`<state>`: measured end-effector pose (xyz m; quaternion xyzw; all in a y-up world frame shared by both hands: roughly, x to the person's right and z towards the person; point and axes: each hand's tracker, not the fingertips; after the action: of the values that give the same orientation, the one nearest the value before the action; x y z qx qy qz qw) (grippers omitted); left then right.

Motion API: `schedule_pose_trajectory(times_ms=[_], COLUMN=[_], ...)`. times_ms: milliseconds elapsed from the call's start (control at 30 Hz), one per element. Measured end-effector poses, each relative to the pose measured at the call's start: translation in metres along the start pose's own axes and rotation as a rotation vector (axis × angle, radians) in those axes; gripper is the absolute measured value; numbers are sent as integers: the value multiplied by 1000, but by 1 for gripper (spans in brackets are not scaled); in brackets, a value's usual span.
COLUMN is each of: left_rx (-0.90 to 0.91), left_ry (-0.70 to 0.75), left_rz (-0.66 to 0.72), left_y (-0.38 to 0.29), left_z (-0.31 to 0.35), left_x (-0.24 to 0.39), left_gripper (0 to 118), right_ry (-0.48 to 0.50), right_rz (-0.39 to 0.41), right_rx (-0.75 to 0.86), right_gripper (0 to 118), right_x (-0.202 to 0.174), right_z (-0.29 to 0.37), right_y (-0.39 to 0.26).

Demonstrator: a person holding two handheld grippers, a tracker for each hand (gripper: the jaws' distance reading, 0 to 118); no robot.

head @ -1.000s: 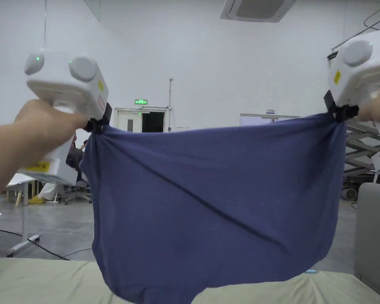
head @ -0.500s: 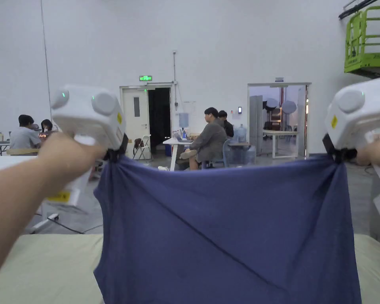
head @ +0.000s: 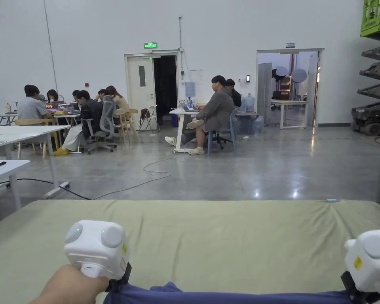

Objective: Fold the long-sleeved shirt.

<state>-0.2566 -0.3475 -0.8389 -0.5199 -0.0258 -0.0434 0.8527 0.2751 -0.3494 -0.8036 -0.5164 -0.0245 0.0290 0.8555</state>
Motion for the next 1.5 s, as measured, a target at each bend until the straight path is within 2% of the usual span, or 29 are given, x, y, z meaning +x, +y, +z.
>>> schedule_pose_trajectory(times_ms=[67, 133, 167, 300, 400, 567, 800, 967, 1200, 1267, 1400, 1433, 1467, 1500], left_rx=[-46, -48, -52, -132, -137, -139, -187, -229, -288, -246, -256, -254, -254, -235], left_ry=[-11, -18, -11, -81, -181, -199, -217, -195, -171, -171, -189, -200, -219, -280], left_rz=[-35, -66, -76, -44, -13, -6, -18, -60, -8, 30, 54, 88, 162, 243], left_y=[-26, -60, -86, -166, -235, -336, -448, -488, -506, -509, -511, -510, -511, -511], left_z=[14, 35, 47, 76, 103, 137, 155, 142, 84, 82, 86, 87, 90, 95], left_x=[0, 0, -1, -7, -13, -21, -12, -7, -1, -2, -5, -9, -14, -20], left_gripper=[0, 0, 0, 0, 0, 0, 0, 0, 0, 0, 0, 0, 6, 29], right_ry=[40, 139, 156, 151, 210, 259, 240, 233, 188, 182, 216, 227, 227, 202], right_rz=[18, 19, 25, 66, 47, 59, 137, 144, 171, 170, 104, 99, 93, 69], right_rx=[13, 21, -3, 0, 10, -6, -34, -81, -202, -218, -230, -236, -235, -190], right_gripper=[0, 0, 0, 0, 0, 0, 0, 0, 0, 0, 0, 2, 10, 37], right_x=[5, 11, 14, 20, 22, 24, 16, 11, -5, -7, 1, 4, 7, 8], right_z=[14, 30, 43, 79, 107, 144, 174, 157, 103, 93, 90, 89, 90, 97], right_y=[-35, -74, -104, -182, -247, -351, -453, -481, -489, -493, -488, -486, -483, -481])
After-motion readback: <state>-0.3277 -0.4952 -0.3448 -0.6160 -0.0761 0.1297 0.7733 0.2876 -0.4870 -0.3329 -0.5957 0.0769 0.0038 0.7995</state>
